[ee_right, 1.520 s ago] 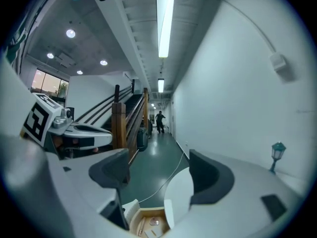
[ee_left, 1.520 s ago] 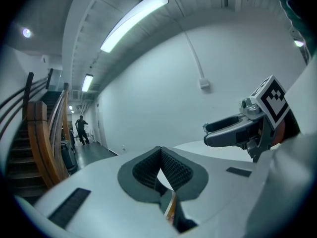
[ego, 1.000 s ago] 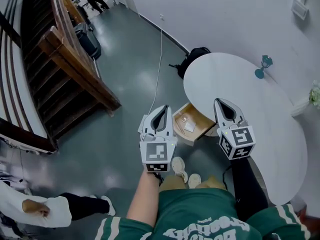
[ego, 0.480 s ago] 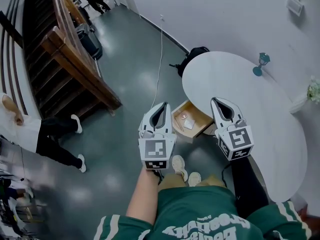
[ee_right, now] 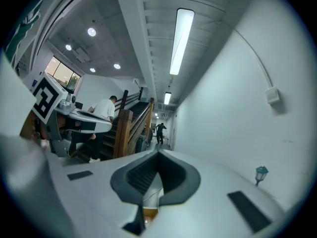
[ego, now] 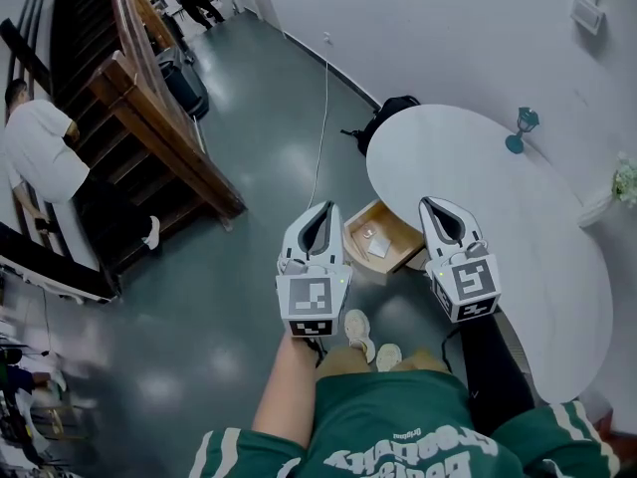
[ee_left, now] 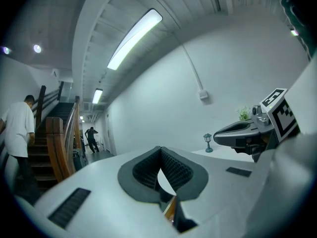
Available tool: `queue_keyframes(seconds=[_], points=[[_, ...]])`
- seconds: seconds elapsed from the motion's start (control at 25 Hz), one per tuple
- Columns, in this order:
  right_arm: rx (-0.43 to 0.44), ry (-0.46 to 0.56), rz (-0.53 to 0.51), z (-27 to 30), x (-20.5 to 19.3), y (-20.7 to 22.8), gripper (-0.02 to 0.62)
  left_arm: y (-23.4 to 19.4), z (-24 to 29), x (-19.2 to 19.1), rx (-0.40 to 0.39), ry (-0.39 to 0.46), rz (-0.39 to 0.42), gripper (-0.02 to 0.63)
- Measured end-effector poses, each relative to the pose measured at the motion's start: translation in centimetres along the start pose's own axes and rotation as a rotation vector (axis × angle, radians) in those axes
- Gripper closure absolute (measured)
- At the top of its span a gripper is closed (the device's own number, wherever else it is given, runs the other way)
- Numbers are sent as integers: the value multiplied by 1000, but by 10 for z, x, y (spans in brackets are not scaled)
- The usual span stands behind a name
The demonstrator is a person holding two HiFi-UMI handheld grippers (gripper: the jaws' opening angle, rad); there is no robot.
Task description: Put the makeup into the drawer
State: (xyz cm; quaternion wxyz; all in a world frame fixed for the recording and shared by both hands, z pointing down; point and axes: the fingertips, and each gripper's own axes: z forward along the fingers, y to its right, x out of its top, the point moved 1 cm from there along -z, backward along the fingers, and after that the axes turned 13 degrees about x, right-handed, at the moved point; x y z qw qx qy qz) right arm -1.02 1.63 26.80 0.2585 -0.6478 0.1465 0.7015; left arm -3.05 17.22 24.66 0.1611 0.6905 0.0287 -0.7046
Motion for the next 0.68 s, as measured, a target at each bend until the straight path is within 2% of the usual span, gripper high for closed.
queue_keyframes(seconds=[0.68], points=[[11,0,-12,-8,-1,-8,593,0,-12,-5,18,-10,-3,606]])
